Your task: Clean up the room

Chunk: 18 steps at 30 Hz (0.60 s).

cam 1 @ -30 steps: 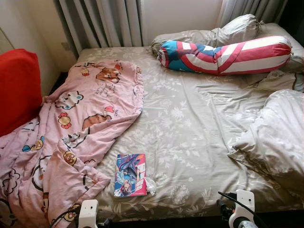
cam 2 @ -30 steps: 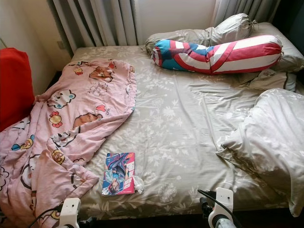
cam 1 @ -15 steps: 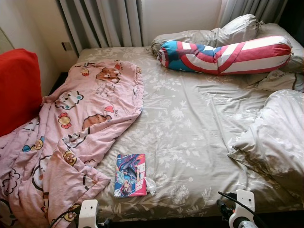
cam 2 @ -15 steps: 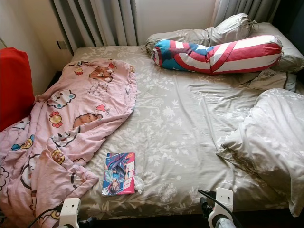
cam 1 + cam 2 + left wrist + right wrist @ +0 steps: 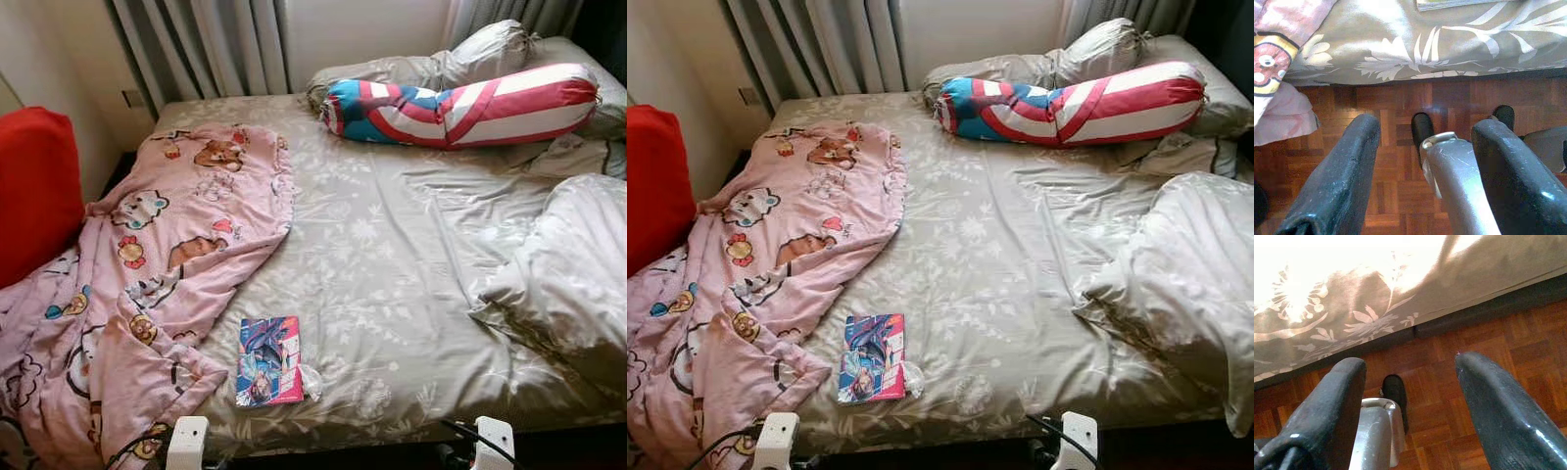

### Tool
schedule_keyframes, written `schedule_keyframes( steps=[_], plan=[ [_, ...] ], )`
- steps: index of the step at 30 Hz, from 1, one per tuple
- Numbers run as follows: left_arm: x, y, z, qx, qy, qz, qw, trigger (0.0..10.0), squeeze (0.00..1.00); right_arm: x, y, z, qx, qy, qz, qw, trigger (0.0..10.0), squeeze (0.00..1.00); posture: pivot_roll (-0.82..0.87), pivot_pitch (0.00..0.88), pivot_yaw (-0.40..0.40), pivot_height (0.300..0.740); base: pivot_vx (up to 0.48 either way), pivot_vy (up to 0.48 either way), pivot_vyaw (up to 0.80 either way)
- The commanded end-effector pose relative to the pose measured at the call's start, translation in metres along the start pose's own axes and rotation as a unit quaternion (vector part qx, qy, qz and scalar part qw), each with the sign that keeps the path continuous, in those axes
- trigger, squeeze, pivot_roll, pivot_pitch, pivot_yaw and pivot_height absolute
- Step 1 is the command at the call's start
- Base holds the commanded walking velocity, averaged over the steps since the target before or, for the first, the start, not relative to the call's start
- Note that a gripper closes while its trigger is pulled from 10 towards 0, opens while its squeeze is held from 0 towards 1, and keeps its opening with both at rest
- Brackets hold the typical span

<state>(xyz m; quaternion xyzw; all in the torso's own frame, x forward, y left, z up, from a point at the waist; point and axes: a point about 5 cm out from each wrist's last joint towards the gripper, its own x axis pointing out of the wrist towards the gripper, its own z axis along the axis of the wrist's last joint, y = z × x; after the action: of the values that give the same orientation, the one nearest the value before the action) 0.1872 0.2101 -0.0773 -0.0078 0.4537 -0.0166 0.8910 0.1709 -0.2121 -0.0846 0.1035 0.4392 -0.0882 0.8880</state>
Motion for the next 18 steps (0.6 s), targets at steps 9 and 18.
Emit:
schedule_keyframes(
  steps=[9,18],
  plan=[
    [-0.0003,-0.001,-0.0037,0.001,0.006,0.003,1.0,10.0,0.0,0.0,0.0005,0.0008,-0.002,-0.005,0.0,1.0,10.0,0.0,-0.05,0.086,0.03,0.74,0.0,0.0,0.0],
    [0.0022,-0.0043,0.0055,-0.009,-0.004,0.006,1.0,10.0,0.0,0.0018,0.0026,0.0076,-0.007,-0.009,0.003,1.0,10.0,0.0,-0.04,0.034,0.023,0.74,0.0,0.0,0.0]
  ],
)
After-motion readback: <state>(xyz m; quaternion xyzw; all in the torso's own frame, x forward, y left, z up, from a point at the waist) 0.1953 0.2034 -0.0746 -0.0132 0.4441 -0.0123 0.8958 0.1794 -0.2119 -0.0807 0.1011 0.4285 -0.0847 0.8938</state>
